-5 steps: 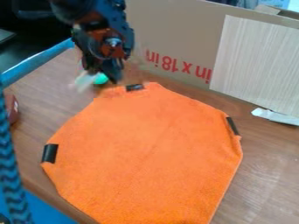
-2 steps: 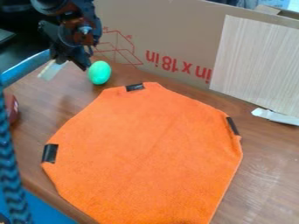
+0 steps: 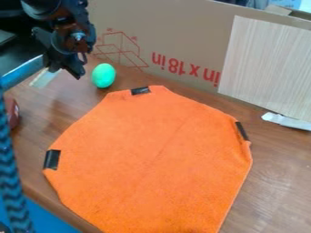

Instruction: Remove objects from the cloth

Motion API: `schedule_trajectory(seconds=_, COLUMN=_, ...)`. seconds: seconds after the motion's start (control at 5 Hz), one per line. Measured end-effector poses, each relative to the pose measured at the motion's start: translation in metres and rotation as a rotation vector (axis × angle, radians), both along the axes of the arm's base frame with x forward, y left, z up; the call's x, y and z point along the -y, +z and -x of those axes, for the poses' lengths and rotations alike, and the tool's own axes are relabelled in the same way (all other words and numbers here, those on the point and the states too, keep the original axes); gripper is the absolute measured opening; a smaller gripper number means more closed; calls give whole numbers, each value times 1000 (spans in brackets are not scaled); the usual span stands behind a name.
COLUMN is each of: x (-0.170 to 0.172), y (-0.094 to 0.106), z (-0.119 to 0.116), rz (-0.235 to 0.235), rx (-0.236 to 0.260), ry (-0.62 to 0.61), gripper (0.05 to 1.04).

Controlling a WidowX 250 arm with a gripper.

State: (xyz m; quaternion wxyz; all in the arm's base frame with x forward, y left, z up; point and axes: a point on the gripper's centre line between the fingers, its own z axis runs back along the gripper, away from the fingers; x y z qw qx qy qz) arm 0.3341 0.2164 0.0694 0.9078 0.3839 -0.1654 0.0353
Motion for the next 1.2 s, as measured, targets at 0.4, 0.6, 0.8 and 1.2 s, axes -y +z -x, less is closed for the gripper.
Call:
schedule_trajectory(seconds=0.4, x=-1, y=-18, z=9, rz=2, rx=-36, ry=-6, gripper=68)
schedule_trajectory(seconds=0.6, x=-5, y=-26, z=12, rz=4, rx=-49, ry=12, gripper=90)
schedule_trajectory(seconds=0.8, x=-3, y=-38, z=17, rz=37, rx=-122, ry=27, gripper=255)
schedule_trajectory(seconds=1.2, x=-2, y=-40, z=19, rz=187, rx=-201, ry=37, gripper=833)
